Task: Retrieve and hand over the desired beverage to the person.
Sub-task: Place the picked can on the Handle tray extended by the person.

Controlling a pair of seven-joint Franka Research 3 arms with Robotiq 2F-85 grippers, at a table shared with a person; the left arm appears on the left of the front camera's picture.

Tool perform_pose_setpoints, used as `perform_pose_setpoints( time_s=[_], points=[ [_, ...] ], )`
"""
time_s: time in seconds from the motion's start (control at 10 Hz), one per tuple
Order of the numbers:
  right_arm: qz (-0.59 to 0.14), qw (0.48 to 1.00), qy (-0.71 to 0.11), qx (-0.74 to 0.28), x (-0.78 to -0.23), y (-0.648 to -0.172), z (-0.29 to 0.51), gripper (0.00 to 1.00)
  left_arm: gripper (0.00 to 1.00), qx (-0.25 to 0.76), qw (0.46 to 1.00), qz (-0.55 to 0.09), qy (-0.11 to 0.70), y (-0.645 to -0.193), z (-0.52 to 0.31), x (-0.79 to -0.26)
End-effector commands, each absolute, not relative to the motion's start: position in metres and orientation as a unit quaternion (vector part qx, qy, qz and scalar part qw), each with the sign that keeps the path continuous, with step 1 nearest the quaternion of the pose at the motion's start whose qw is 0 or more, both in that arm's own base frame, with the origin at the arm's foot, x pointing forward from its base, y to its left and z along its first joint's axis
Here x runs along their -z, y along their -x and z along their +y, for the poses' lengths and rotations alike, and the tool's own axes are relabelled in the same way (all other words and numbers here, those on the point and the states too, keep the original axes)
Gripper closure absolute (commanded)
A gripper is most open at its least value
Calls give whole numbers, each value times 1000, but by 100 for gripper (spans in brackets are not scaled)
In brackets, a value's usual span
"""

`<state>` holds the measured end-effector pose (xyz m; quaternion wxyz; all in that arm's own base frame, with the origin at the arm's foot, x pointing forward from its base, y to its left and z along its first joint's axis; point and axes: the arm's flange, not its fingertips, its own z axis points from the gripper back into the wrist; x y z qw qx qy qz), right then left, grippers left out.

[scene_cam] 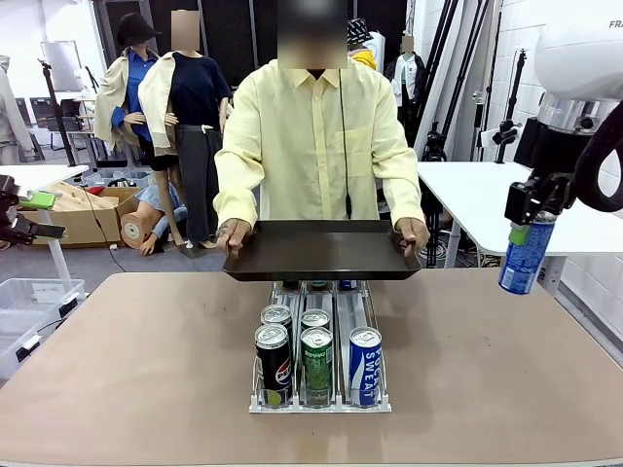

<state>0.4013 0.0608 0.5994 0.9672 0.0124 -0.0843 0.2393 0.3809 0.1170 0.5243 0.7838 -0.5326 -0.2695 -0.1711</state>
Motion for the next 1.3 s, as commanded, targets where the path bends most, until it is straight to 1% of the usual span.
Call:
perform_pose_setpoints(
  time_s=[0.0,0.3,0.7,1.1,1.2],
  points=[
    [-111,962,-20,-250,-607,-414,76,100,0,170,776,-276,541,-381,118,-526],
    [-107,955,-13,-275,-619,-450,116,100,0,170,776,-276,541,-381,118,-526],
    [-88,941,-6,-327,-637,-482,181,100,0,170,776,-276,541,-381,118,-526],
    [-58,929,5,-366,-630,-515,247,100,0,170,776,-276,541,-381,118,-526],
    [-61,928,6,-368,-626,-521,261,100,0,170,776,-276,541,-381,118,-526]
  ],
)
